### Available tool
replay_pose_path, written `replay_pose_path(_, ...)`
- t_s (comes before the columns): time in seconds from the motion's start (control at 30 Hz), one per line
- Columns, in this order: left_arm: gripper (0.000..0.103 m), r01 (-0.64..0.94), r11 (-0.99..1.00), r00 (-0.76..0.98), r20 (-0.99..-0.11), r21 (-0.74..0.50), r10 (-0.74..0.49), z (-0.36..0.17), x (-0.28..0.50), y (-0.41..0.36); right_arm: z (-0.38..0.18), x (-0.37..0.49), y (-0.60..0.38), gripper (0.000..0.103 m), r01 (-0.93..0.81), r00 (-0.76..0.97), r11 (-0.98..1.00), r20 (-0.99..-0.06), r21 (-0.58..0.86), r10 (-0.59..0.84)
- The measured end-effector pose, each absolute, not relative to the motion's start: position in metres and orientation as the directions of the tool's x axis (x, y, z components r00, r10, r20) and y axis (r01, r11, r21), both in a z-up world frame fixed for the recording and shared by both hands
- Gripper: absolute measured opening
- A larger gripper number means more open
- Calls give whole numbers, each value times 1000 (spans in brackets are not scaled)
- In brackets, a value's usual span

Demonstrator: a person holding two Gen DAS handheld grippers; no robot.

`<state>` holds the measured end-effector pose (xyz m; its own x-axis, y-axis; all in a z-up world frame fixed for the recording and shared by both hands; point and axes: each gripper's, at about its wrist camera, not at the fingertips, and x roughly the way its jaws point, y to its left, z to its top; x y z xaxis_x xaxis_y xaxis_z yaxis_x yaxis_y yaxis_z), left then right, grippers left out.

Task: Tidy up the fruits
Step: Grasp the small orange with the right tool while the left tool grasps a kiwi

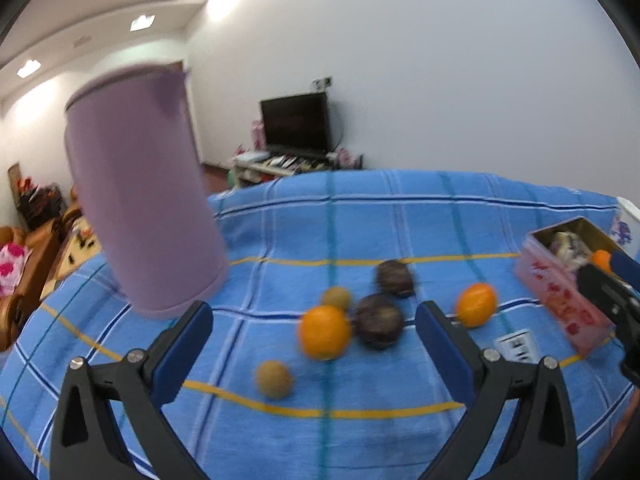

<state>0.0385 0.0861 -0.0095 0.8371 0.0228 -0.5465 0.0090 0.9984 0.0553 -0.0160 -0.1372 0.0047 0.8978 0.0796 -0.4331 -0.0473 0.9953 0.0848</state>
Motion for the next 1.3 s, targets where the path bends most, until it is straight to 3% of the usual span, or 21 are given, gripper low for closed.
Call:
replay_pose_path(0.2,103,-55,998,781,-623,-29,25,-20,51,130,-2,0,-120,87,-99,859,991,-495,91,132)
replay_pose_path(0.4,103,-69,997,765,-643,-38,28,-22,52,151,-11,20,-103,87,-134,809,986,-564,94,164)
replay_pose_path(0.7,103,-136,968,755,-654,-213,-37,-20,56,192,-23,51,-89,87,-141,740,982,-646,123,187)
replay_pose_path(0.87,101,-53,989,741,-670,-139,-55,-21,57,172,-33,71,-77,87,-150,695,981,-693,125,194)
replay_pose_path(1.0,95,64,996,717,-691,-60,-88,-24,55,148,-39,79,-67,83,-166,665,982,-725,92,181)
replay_pose_path(1.07,87,102,994,695,-711,-50,-107,-28,56,142,-42,82,-63,82,-174,650,981,-739,81,176)
replay_pose_path(1.13,75,130,991,662,-740,-42,-118,-35,59,136,-44,85,-62,74,-175,638,981,-750,79,174)
replay_pose_path(1.2,70,146,989,635,-763,-33,-119,-41,61,132,-48,89,-61,67,-175,619,981,-766,83,176)
replay_pose_path(1.3,70,155,988,621,-775,-24,-117,-45,64,128,-51,92,-60,64,-176,599,980,-780,94,183)
